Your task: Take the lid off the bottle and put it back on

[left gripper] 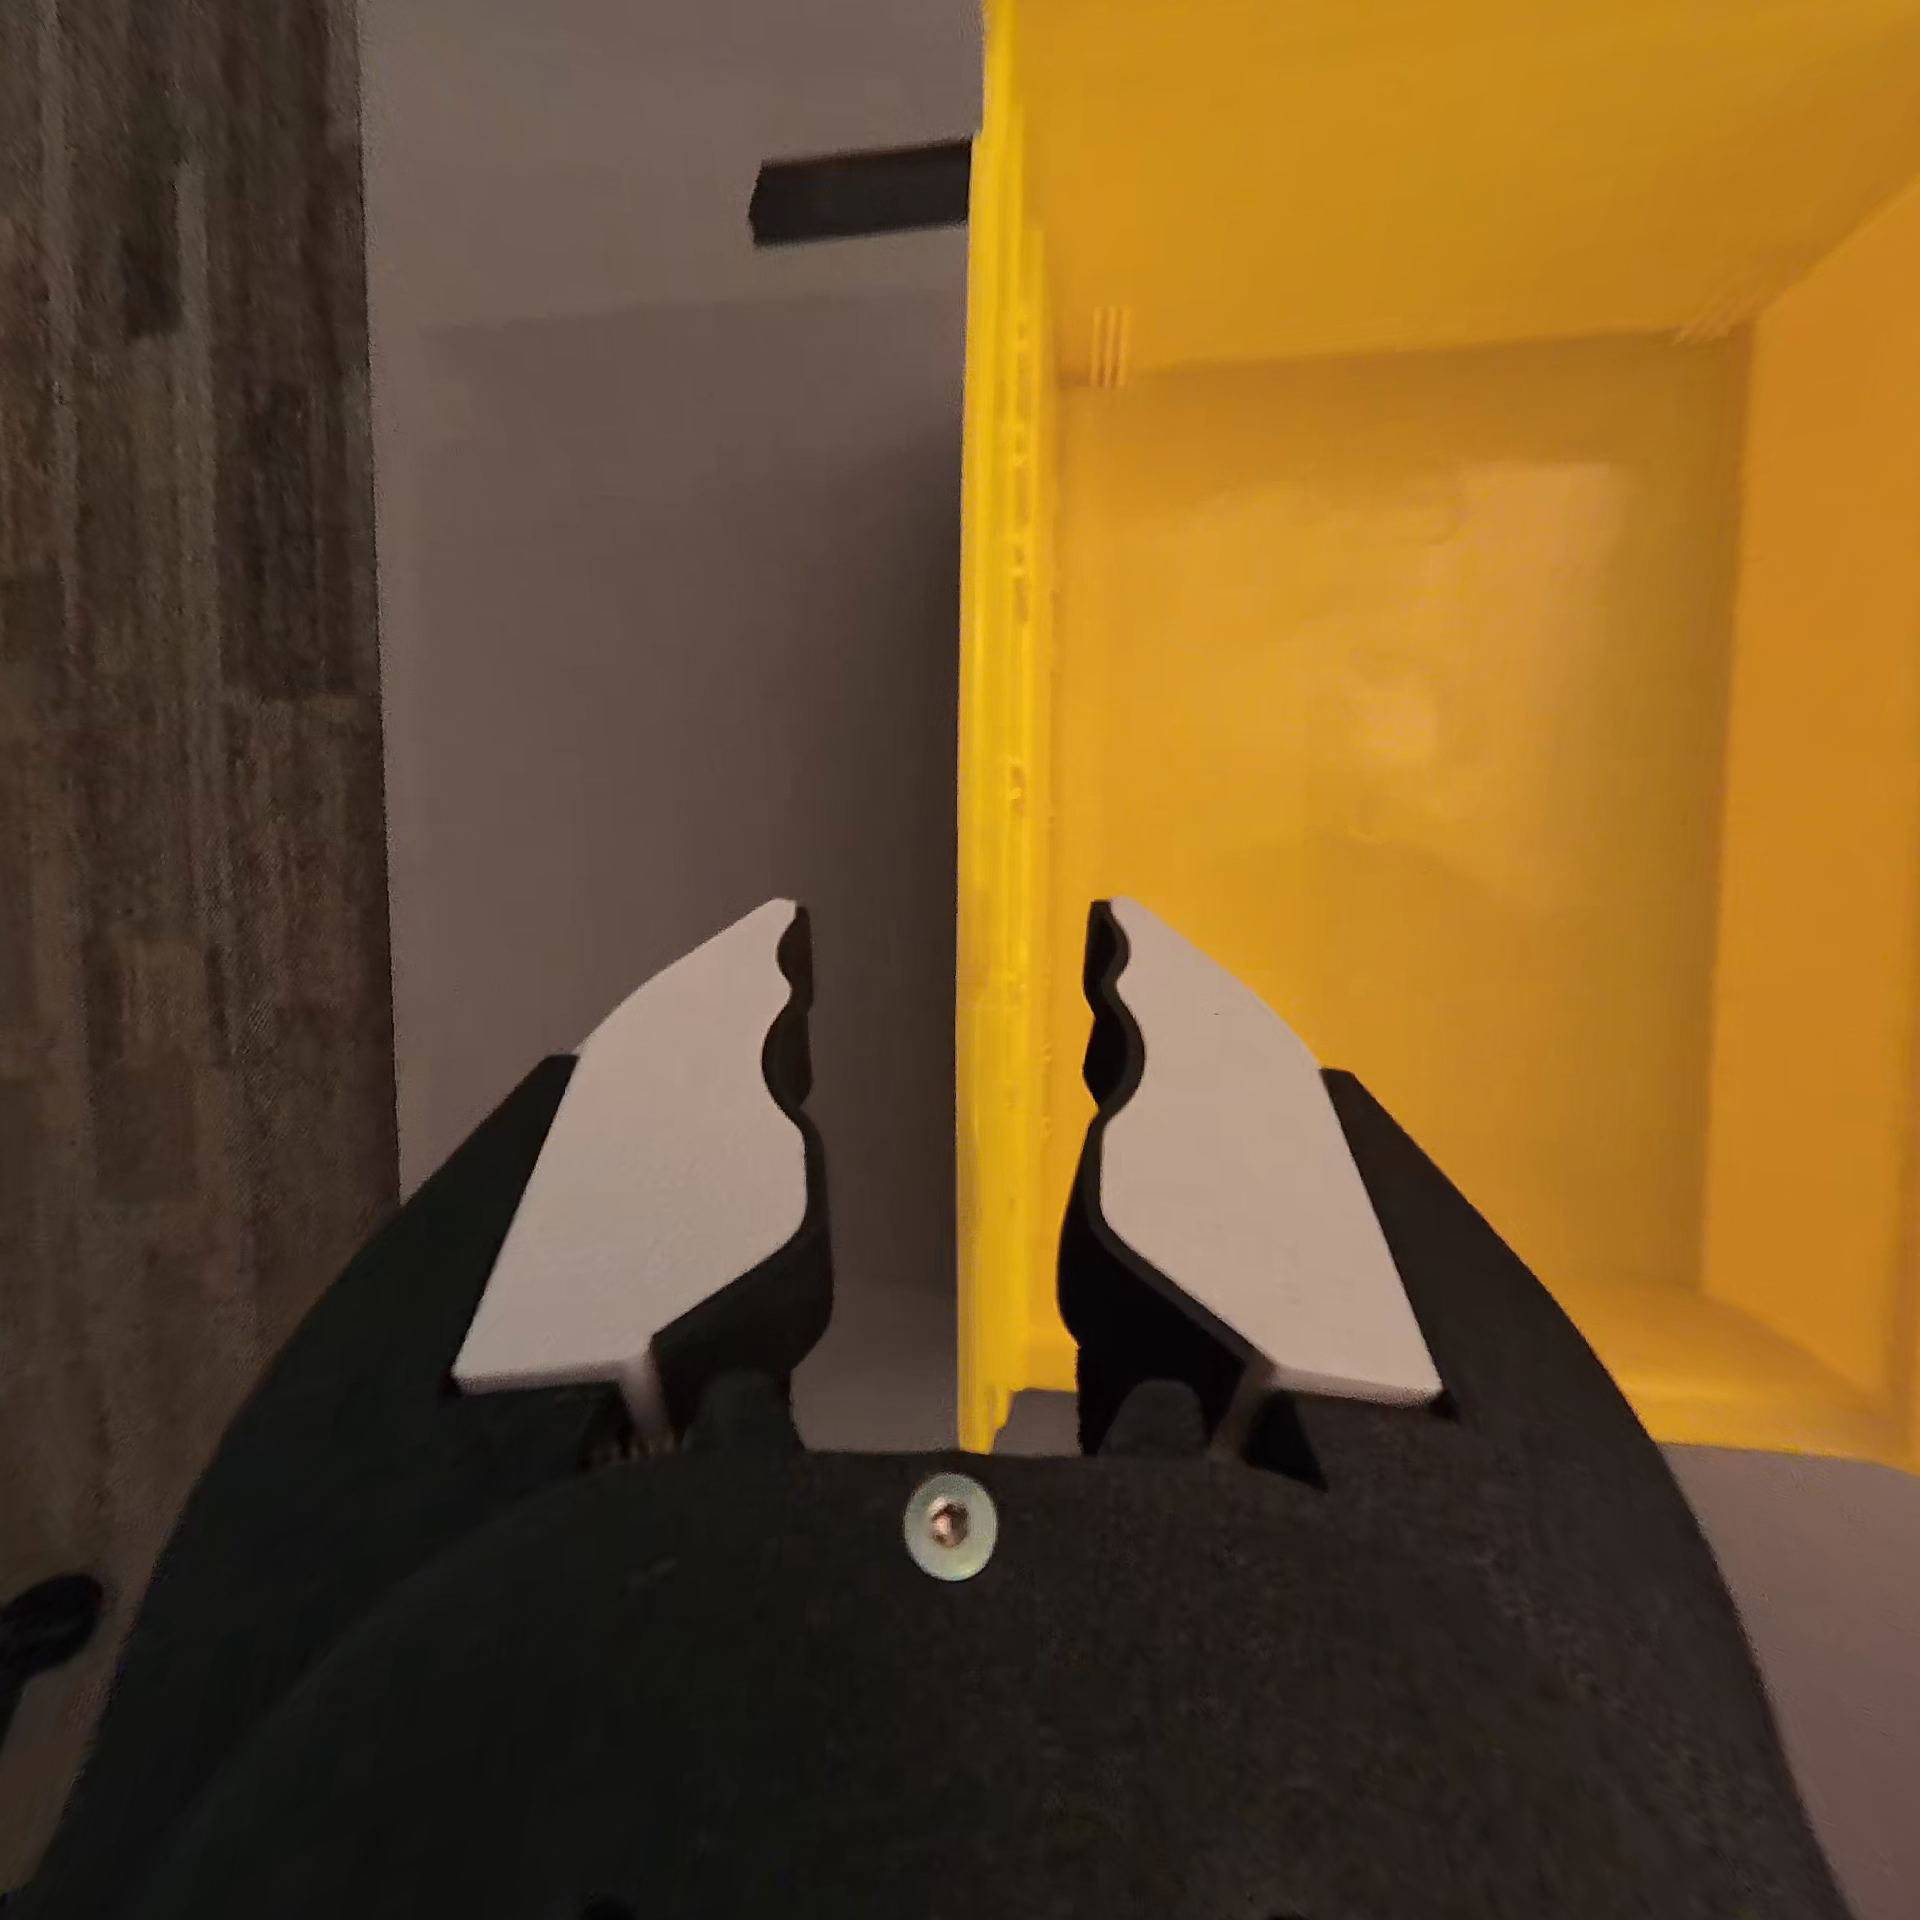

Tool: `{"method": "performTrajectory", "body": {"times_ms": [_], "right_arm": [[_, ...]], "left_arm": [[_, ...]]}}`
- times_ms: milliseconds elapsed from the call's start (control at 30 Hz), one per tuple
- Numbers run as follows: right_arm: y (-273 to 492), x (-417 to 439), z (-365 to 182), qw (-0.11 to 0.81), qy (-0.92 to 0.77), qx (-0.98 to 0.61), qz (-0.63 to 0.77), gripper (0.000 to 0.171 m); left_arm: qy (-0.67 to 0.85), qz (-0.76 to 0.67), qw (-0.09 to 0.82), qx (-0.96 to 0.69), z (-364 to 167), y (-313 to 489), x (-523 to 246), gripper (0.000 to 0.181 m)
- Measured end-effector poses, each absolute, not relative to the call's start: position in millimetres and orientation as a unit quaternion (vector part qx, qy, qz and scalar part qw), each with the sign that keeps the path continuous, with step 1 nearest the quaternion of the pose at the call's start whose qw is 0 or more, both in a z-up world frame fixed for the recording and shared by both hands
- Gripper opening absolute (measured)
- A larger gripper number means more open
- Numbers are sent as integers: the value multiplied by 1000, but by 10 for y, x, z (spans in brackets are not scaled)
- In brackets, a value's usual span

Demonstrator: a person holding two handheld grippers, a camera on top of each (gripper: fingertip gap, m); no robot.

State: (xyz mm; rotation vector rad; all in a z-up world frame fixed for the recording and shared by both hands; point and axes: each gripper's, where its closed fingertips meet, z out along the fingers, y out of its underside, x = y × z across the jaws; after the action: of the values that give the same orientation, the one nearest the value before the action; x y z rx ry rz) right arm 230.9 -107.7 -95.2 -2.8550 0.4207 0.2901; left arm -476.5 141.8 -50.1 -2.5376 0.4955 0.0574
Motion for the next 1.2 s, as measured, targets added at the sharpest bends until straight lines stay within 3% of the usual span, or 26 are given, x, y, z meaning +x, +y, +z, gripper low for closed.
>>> {"method": "performTrajectory", "body": {"times_ms": [67,233,300,433,633,1100,1200], "right_arm": [[-1072,2168,-988,105,151,-970,157,11],[-1071,2141,-1003,95,176,-965,169,11],[-1053,2125,-1000,93,181,-964,169,10],[-935,1996,-998,89,176,-965,171,10],[-677,1592,-992,83,142,-970,179,11],[-347,851,-977,88,59,-974,199,13],[-309,765,-956,96,46,-973,203,22]], "left_arm": [[182,29,248,-951,-630,1416,-4810,50],[174,12,163,-971,-947,1306,-4838,42],[166,-21,109,-980,-1080,1195,-4770,19],[161,-32,88,-983,-1123,1160,-4704,7],[210,-28,65,-975,-1134,1041,-4452,6],[331,60,33,-941,-1157,723,-3848,27],[342,58,25,-938,-1154,643,-3790,27]]}}
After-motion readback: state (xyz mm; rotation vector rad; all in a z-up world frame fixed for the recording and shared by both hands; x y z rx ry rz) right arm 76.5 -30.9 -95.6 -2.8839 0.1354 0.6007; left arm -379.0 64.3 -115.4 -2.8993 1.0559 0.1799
